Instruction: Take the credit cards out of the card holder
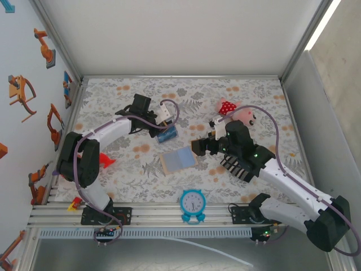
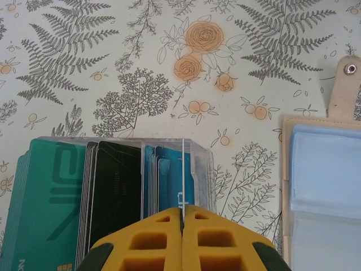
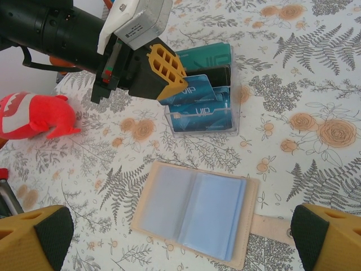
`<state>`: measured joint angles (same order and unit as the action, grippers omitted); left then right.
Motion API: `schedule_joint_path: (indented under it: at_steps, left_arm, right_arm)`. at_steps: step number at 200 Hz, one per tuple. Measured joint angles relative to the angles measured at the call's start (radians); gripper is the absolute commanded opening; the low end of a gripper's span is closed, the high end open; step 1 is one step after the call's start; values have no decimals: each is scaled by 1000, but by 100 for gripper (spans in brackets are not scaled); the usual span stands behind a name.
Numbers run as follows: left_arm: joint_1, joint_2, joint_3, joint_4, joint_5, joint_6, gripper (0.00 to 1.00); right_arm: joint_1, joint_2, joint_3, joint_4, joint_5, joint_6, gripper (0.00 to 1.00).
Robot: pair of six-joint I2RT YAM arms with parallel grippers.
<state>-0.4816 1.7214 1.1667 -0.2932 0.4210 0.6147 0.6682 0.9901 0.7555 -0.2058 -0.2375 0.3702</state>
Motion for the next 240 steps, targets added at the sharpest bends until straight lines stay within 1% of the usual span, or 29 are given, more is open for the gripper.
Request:
schedule_joint_path:
  at_steps: [88, 103, 128, 138, 154, 161, 207, 240]
  left_arm:
    - [0, 76, 16, 2, 6, 3, 0]
    - [0, 81, 18, 1, 6, 3, 4]
    - [0, 89, 23, 1, 6, 3, 16]
    - [0, 90, 23, 2, 5, 0, 26]
    - [0, 90, 23, 2, 5, 2, 29]
    - [0, 90, 24, 2, 5, 3, 36]
    - [0, 83, 26, 1, -16, -2, 37]
    - [-2, 22, 25, 3, -31, -16, 36]
  right_arm:
    - [0, 1, 4, 1, 0, 0, 99]
    - [0, 1, 4, 0, 0, 0, 99]
    - [0, 1, 4, 1, 0, 0, 99]
    - [0, 1, 4, 1, 0, 0, 99]
    - [0, 1, 4, 1, 0, 0, 99]
    - [0, 1, 4, 1, 0, 0, 99]
    - [0, 1, 4, 1, 0, 0, 99]
    - [0, 0, 4, 1, 1, 0, 99]
